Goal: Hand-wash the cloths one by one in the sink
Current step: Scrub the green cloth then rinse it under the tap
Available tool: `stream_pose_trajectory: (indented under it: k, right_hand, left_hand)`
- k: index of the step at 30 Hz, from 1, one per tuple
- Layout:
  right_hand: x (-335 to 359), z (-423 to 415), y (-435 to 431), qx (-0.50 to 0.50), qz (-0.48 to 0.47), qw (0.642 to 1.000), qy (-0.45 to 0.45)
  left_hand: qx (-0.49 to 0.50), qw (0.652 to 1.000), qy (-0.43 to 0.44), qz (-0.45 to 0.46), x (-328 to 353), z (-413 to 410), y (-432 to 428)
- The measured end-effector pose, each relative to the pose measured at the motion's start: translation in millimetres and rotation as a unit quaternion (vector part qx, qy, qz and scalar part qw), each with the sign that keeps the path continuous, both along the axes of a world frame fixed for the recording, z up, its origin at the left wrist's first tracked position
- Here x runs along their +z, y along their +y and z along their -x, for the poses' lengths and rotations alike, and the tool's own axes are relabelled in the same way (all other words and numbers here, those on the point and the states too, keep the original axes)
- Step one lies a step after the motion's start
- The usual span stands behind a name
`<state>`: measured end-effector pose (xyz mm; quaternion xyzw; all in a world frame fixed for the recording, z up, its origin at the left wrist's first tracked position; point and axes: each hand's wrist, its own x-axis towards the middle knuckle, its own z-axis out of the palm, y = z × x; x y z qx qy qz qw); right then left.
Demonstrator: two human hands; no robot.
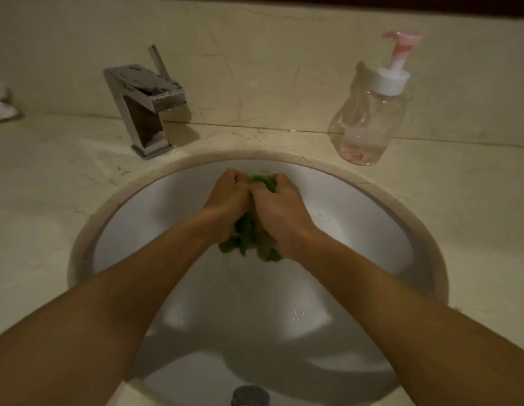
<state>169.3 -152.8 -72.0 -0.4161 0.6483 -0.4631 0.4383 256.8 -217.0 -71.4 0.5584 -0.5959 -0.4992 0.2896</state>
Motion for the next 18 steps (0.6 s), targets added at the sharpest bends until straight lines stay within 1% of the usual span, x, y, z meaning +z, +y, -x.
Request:
stream_pose_trajectory:
  k: [1, 3, 5, 7, 8, 9, 10, 12, 14, 15, 18]
  right_hand:
    - [0, -6, 4, 0.01, 0.015, 1.0, -0.005]
    - [-1, -6, -1, -0.018, 0.039, 0.999, 0.005]
    - [3, 1, -6, -0.061, 0.02, 0.998, -0.002]
    - [5, 7, -7, -0.083, 0.007, 0.995, -0.052]
    - [7, 5, -4, -0.086, -0.002, 0.991, -0.101]
    - [7, 2, -1, -0.086, -0.01, 0.988, -0.131]
    - [8, -5, 3, -0.082, -0.012, 0.987, -0.135]
    - [10, -18, 11, -0.061, 0.019, 0.993, -0.094]
    - [8, -19, 5, -0.068, 0.037, 0.996, -0.052]
    - [8, -17, -2, -0.08, 0.034, 0.995, -0.046]
    - [8, -7, -10, -0.093, -0.014, 0.991, -0.095]
  left_hand:
    - [0.023, 0.999, 0.028, -0.007, 3, -1, 2]
    - [0.05, 0.997, 0.063, 0.002, 8, 4, 10]
    - [0.054, 0.995, 0.071, 0.036, 10, 18, 28]
    - [0.051, 0.993, 0.073, 0.082, 10, 31, 44]
    - [0.056, 0.991, 0.074, 0.094, 10, 32, 44]
    - [0.063, 0.991, 0.08, 0.092, 10, 29, 39]
    - [0.07, 0.99, 0.089, 0.08, 10, 23, 30]
    - [0.091, 0.987, 0.125, 0.031, 12, 11, 15]
    - [0.104, 0.983, 0.154, -0.002, 12, 7, 13]
    - [0.098, 0.985, 0.144, -0.003, 12, 11, 18]
    - [0.083, 0.989, 0.114, 0.042, 13, 26, 35]
